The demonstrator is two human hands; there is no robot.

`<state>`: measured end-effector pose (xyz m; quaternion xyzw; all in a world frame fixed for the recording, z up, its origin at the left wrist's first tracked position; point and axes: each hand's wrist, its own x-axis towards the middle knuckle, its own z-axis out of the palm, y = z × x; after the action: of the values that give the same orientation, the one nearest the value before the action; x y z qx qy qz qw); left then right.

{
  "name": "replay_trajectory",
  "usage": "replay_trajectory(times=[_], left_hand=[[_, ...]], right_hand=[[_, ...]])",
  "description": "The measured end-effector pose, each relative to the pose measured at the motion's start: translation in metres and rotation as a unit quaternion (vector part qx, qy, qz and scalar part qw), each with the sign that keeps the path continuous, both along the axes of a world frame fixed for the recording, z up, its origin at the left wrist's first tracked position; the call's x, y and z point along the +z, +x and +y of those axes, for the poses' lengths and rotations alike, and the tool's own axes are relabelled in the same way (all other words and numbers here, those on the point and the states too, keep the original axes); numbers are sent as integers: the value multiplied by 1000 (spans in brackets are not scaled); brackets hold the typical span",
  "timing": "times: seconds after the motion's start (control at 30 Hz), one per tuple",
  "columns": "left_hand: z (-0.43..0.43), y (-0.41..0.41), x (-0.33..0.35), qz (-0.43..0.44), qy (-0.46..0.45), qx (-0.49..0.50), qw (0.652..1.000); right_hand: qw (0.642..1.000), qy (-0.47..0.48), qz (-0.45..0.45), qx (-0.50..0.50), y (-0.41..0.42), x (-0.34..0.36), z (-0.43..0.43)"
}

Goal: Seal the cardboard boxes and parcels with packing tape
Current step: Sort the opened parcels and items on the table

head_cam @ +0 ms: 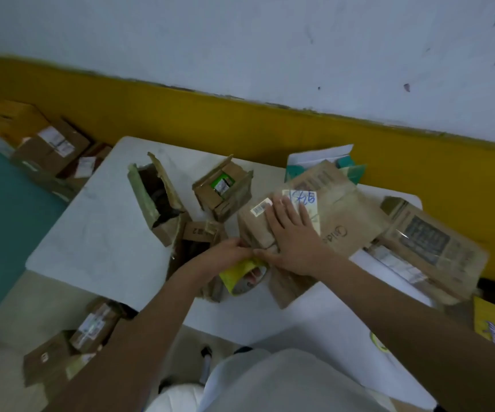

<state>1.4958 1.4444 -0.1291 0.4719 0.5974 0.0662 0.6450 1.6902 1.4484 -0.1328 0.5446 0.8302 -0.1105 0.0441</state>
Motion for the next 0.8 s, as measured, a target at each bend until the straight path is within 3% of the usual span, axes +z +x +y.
replay_trajectory(times=[0.1, 0.23, 0.37, 0.43, 0.5, 0.57, 0.6, 0.67, 0.73, 0.8], left_hand=[[-17, 1, 1, -66, -50, 27, 996], [-40, 17, 13, -72, -28, 9, 997], [-48, 32, 11, -1, 59, -17, 998], [-49, 32, 2, 75, 118, -27, 990], [-58, 33, -7, 214, 239, -35, 947], [-75, 43, -6, 310, 445, 18, 840], [-87, 54, 1, 300, 537, 53, 787], [-109, 86, 16, 188, 646, 51, 738], [-127, 124, 20, 72, 678, -71, 728], [-143, 161, 10, -7, 625, -208, 753]], right_hand=[[1000, 5, 0, 8, 8, -6, -10], [1000, 0, -15, 7, 4, -9, -18], [1000, 7, -18, 10, 4, -8, -18], [999, -9, 43, 18, 17, -2, -19], [983, 31, 178, -31, 43, 5, -37], [938, 130, 289, -141, 77, 3, -67], [912, 165, 310, -210, 97, -2, -86], [876, 150, 297, -350, 134, -24, -125], [863, 71, 247, -436, 169, -62, -158], [868, -27, 186, -460, 193, -96, -187]])
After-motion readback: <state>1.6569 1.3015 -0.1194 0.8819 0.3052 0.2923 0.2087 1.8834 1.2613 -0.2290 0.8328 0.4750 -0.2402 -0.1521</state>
